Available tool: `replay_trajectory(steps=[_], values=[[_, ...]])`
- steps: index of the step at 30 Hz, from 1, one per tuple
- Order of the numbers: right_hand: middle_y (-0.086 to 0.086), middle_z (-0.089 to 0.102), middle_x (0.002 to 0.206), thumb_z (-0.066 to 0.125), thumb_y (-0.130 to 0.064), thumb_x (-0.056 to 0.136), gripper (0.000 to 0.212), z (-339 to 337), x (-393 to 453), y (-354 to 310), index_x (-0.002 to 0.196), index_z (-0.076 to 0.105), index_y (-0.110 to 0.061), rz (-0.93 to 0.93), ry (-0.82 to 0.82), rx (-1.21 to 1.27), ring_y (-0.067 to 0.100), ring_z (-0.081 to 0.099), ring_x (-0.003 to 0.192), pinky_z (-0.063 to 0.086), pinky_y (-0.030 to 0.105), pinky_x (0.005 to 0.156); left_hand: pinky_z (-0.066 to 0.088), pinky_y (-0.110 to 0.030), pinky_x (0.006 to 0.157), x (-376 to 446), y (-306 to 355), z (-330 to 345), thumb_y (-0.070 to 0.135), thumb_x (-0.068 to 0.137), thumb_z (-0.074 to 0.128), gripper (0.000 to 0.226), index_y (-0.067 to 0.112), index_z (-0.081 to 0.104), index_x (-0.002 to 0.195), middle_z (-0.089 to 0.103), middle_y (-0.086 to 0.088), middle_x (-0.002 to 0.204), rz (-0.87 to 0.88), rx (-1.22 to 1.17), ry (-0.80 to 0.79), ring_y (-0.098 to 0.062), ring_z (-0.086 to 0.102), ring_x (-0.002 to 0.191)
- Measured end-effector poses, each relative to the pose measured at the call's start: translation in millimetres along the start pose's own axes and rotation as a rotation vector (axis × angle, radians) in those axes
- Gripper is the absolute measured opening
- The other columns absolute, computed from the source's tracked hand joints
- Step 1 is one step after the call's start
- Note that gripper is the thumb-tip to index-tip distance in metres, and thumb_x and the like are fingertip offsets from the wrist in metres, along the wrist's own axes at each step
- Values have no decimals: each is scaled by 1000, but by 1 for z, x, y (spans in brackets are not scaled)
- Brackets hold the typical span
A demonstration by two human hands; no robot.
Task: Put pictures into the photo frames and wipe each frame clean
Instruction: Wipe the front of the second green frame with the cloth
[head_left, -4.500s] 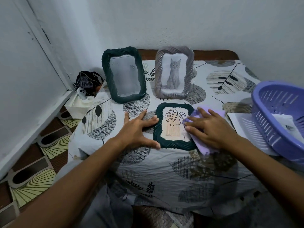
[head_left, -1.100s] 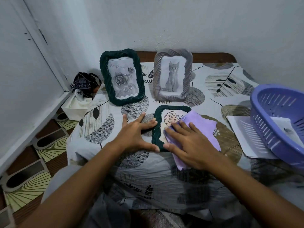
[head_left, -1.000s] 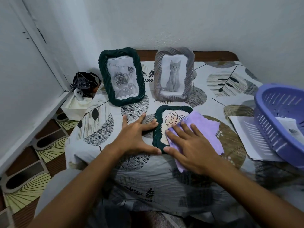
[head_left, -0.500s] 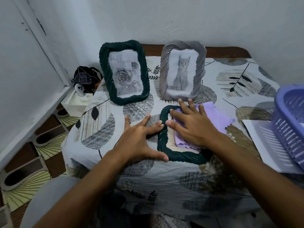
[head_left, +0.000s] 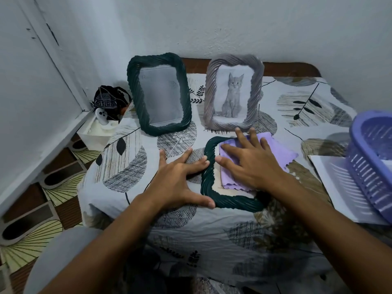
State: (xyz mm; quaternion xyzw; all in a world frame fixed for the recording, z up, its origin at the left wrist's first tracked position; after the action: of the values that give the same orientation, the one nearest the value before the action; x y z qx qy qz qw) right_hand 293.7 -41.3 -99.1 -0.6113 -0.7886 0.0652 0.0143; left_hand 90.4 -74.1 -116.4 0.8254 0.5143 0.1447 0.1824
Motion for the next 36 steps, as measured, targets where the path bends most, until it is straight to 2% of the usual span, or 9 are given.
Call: replay_trajectory(steps=[5,9,15,18,24,28,32,36], values=[[2,-8,161,9,-78,77,84,1,3,-6,148,28,-38,-25,-25,33,29,-19,146,-7,56,115,-19,-59,110,0,2,-1,91,39,48,118,38,34,144,18,34,137,0,14,-9,3,1,144],[4,-10,161,13,-78,82,77,3,3,-3,147,27,-41,-23,-4,26,31,-24,144,-6,55,117,-18,-60,111,0,1,0,91,39,49,118,38,36,143,19,34,136,-1,8,-2,3,2,144],[6,-11,160,13,-79,82,77,1,3,-4,147,29,-41,-43,-17,34,30,-27,143,-6,53,117,-18,-59,111,0,2,0,91,38,48,118,38,35,143,24,31,139,-2,6,1,2,4,144],[5,-11,161,10,-84,77,85,0,2,-6,146,32,-40,-64,-17,57,31,-28,142,-6,54,116,-17,-60,111,-1,2,-1,90,39,50,118,38,34,143,23,30,140,-3,-2,2,1,5,144],[4,-14,160,14,-78,77,81,-5,-3,-8,146,32,-40,-90,-37,61,31,-32,140,-6,51,117,-16,-61,111,-1,3,-2,90,38,52,118,38,35,143,18,31,135,-10,-3,-3,1,4,144],[3,-13,160,14,-78,77,80,-9,-9,-7,145,35,-40,-119,-59,43,28,-30,141,-3,49,117,-17,-58,112,-4,9,-6,84,38,63,119,35,37,143,4,30,126,-34,-33,-17,5,0,138],[4,-12,160,12,-82,78,82,-7,-14,-8,147,30,-40,-126,-82,43,29,-29,142,-6,46,116,-16,-60,112,-4,8,-5,88,37,56,119,36,38,142,4,32,127,-23,-18,2,4,-2,139],[0,-12,160,10,-83,75,87,-4,-35,-9,147,28,-39,-180,-106,53,24,-28,142,-11,38,112,-16,-60,112,-3,8,-5,87,37,60,119,36,37,143,12,28,132,-25,-16,-19,2,-4,142]])
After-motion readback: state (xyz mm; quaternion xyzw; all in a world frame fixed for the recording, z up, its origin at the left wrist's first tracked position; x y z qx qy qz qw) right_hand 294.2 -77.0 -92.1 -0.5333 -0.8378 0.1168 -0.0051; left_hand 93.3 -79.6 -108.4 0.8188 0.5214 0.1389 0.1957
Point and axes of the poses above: each hand's wrist, its own x-axis towards the middle knuckle, its own z-axis out of the palm, y = z × x, the point moved 1 cm from there along x, towards the middle knuckle
